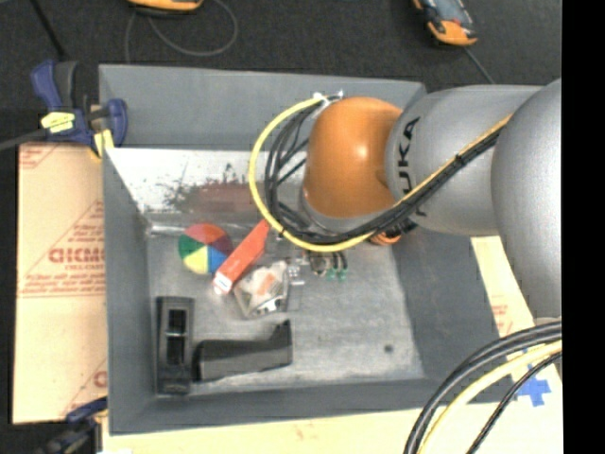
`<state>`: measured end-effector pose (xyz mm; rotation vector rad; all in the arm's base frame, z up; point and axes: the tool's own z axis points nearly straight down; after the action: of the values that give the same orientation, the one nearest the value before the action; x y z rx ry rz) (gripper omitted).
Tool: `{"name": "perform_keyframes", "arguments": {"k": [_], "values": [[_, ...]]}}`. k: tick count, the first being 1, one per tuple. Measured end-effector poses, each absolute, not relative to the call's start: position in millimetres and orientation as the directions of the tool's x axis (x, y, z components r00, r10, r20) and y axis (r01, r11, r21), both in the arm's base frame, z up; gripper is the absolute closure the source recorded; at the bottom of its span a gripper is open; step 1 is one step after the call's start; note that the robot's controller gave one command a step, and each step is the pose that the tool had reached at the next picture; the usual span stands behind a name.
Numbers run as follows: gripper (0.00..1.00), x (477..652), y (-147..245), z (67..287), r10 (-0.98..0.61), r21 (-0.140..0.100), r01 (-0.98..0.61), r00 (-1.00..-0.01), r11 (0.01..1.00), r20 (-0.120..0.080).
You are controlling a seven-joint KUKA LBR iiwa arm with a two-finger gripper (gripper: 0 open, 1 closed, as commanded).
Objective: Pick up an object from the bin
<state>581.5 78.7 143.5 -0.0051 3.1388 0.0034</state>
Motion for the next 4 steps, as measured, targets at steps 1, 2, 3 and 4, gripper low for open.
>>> {"name": "perform_keyframes", "arguments": {"k": [1, 2, 3, 4], "values": [[0.00, 586.0, 89.5, 103.4, 0.028, 0.003, 0.028, -1.000, 1.000, -0.012], [0.00, 586.3, 97.5, 93.5, 0.065, 0.010, 0.064, -0.998, 0.998, -0.002], [0.00, 586.5, 96.0, 97.3, 0.052, 0.008, 0.052, -0.999, 0.999, -0.009], [0.00, 584.9, 96.4, 99.4, 0.047, 0.006, 0.047, -0.999, 0.999, -0.011]]}}
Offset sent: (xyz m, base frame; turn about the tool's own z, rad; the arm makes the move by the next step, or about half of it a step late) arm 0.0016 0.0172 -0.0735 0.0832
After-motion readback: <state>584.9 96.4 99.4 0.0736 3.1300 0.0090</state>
